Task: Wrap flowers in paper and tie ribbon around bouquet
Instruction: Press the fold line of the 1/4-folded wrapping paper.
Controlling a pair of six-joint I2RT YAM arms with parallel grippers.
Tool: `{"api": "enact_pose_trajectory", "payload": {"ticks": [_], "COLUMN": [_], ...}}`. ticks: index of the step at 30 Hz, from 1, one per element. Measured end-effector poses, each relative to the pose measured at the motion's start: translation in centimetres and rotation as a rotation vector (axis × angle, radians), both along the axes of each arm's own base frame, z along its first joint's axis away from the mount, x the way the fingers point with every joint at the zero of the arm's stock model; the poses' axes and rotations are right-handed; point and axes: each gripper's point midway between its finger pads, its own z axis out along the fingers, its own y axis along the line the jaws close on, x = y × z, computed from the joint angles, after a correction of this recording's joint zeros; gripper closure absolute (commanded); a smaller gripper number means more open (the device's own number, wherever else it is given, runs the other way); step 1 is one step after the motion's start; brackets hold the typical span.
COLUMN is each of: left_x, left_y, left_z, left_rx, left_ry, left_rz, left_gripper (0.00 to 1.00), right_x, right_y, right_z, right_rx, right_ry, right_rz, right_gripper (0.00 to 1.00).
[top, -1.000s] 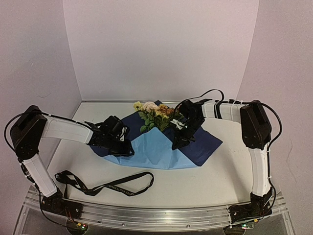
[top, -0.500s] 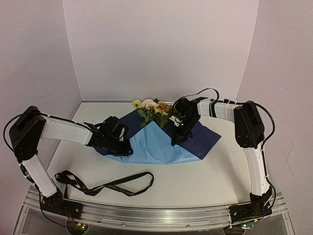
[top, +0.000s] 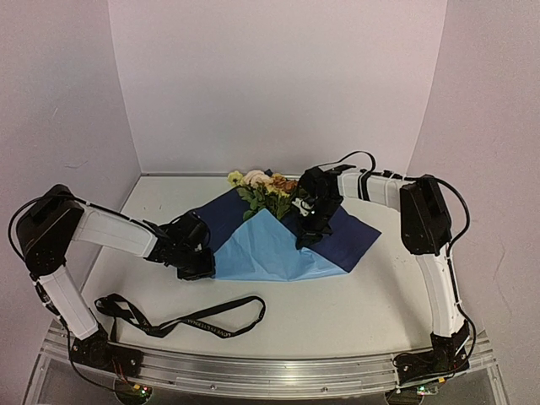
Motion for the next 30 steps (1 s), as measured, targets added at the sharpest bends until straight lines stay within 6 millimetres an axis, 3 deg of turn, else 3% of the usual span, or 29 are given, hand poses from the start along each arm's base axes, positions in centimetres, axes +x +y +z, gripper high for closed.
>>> {"api": "enact_pose_trajectory", "payload": {"ticks": [7, 11, 13, 17, 20, 22, 25, 28, 30], "left_x": [-1.3, -1.6, -1.2, 0.9, 2.5, 3.2, 3.7, 3.7, 3.6], "left_y": [1.3, 0.5, -0.9, -6.0, -10.0, -12.0, -14.2, -14.9, -14.8], "left_z": [0.4, 2.7, 4.6, 9.5, 11.4, 11.2, 9.3, 6.5, 4.7], "left_rx": [0.013, 0.000, -0.016, -0.096, -0.136, -0.146, -0.141, -0.114, -0.092], "left_ry": [0.026, -0.021, -0.064, -0.187, -0.255, -0.270, -0.252, -0.213, -0.183], "left_rz": [0.033, -0.029, -0.081, -0.221, -0.326, -0.384, -0.459, -0.501, -0.510], "left_gripper": [0.81, 0.78, 0.78, 0.78, 0.78, 0.78, 0.80, 0.82, 0.82], "right_x": [0.4, 0.3, 0.2, 0.1, 0.4, 0.6, 0.7, 0.8, 0.8], "right_y": [0.3, 0.4, 0.4, 0.4, 0.6, 0.7, 0.7, 0.8, 0.8], "right_z": [0.4, 0.4, 0.4, 0.4, 0.6, 0.7, 0.6, 0.5, 0.5], "right_rx": [0.004, 0.004, 0.002, -0.002, 0.001, 0.003, 0.001, 0.000, -0.003], "right_ry": [-0.002, 0.005, 0.008, 0.016, 0.013, 0.013, 0.019, 0.022, 0.023], "right_rz": [-0.012, -0.020, -0.023, -0.033, -0.045, -0.053, -0.065, -0.076, -0.084], "right_gripper": [1.00, 1.00, 1.00, 1.00, 1.00, 1.00, 1.00, 1.00, 0.93]}}
